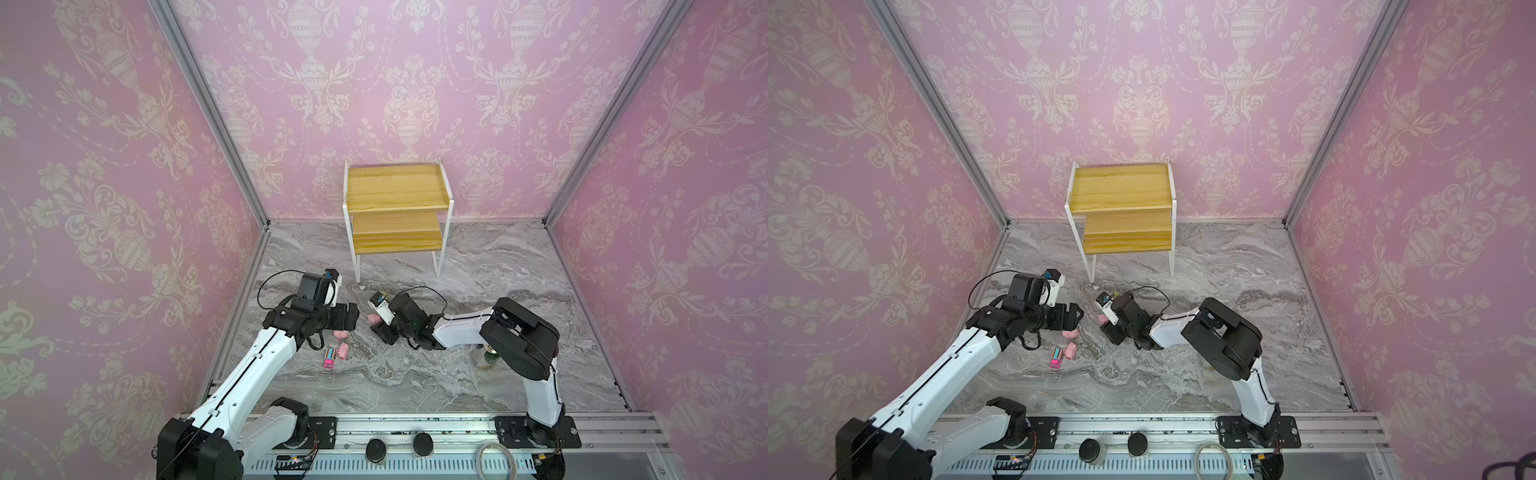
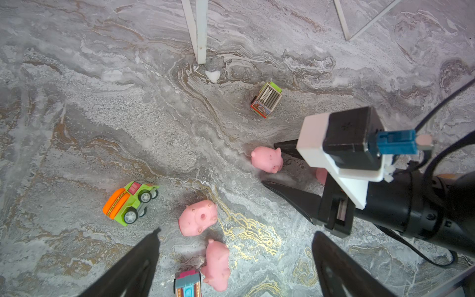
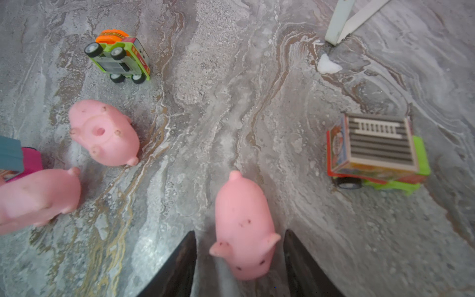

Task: Organize plastic toys on shelves
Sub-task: Pick up the plastic toy from the center of the table.

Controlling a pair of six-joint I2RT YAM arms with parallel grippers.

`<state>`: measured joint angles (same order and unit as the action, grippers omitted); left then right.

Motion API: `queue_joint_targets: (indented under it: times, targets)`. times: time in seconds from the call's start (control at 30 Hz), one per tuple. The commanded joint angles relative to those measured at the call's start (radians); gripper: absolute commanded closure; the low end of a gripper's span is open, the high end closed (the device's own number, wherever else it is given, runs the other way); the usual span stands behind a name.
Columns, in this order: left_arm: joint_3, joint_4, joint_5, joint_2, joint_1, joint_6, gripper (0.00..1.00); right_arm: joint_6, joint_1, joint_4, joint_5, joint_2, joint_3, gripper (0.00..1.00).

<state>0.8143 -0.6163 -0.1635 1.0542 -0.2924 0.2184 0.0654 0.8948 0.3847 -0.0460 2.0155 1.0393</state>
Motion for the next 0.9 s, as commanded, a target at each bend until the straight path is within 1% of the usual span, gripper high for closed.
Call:
queue_joint_targets:
  times: [0.0,0.13,0.2,0.4,0.63,0.87]
  targets:
    - [-0.009,0.004,-0.019,-0.013,-0.008,-0.018,0.05,-0.024,0.001,0.023,-0.007,0.024,0.019,0.51]
    - [-0.007,0.004,-0.016,-0.014,-0.009,-0.020,0.05,-0.026,0.001,0.040,-0.027,0.020,0.014,0.61]
    - [-0.007,0.003,-0.016,-0.016,-0.008,-0.018,0.05,-0.026,0.001,0.041,-0.034,0.013,0.008,0.68]
    - [-0.004,0.003,-0.006,-0.020,-0.008,-0.017,0.06,-0.007,0.001,0.052,-0.039,-0.036,-0.020,0.81]
    - [0.001,-0.002,0.026,-0.035,-0.009,-0.008,0.06,0.052,0.006,0.047,-0.007,-0.155,-0.065,0.85]
    - [0.009,-0.004,0.054,-0.049,-0.003,0.005,0.06,0.097,0.022,-0.030,0.081,-0.282,-0.052,0.86]
